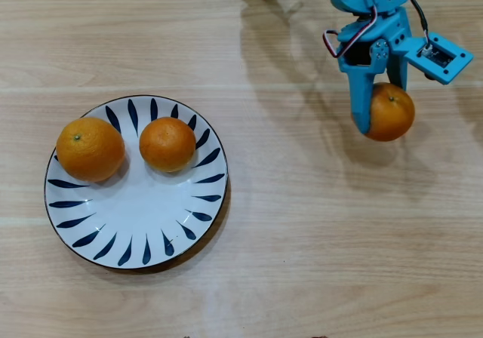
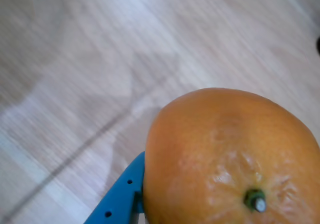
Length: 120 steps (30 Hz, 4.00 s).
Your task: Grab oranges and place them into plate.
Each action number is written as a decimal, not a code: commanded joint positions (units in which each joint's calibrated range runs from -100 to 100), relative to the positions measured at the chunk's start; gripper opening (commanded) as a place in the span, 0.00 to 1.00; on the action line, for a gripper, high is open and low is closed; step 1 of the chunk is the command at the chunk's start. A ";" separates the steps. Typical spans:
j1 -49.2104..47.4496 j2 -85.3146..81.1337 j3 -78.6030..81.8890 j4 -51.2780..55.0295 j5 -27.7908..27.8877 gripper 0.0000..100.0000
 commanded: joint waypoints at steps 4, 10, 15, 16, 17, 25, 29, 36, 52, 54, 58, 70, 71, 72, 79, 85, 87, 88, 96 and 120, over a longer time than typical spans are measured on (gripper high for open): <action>13.14 -7.98 -21.06 9.52 11.25 0.29; 22.98 -8.91 -26.13 9.09 14.86 0.29; 28.87 -8.24 -26.49 9.09 14.54 0.29; 29.67 -7.98 -26.40 9.09 14.54 0.29; 30.40 -7.90 -26.31 9.09 14.54 0.29; 37.66 3.01 -30.38 2.31 14.39 0.29; 40.24 11.80 -32.65 -6.38 14.39 0.29; 44.19 24.99 -33.01 -17.72 10.89 0.29; 43.87 30.06 -32.47 -19.70 7.64 0.40; 43.46 29.63 -32.38 -19.01 7.64 0.41; 42.74 29.04 -32.19 -18.84 7.64 0.42; 37.17 3.18 -8.56 -10.67 23.01 0.02; 36.29 0.64 -5.58 -10.33 24.16 0.02; 35.40 -2.23 -2.23 -9.64 24.89 0.03; 29.67 -24.47 23.58 -8.61 32.21 0.02; 27.58 -45.26 44.22 -7.41 36.08 0.02; 26.77 -55.83 52.01 -0.96 36.29 0.02; 26.45 -59.38 54.27 1.53 36.34 0.02; 25.08 -82.96 68.39 19.92 38.49 0.02; 22.33 -94.54 76.27 29.46 39.95 0.02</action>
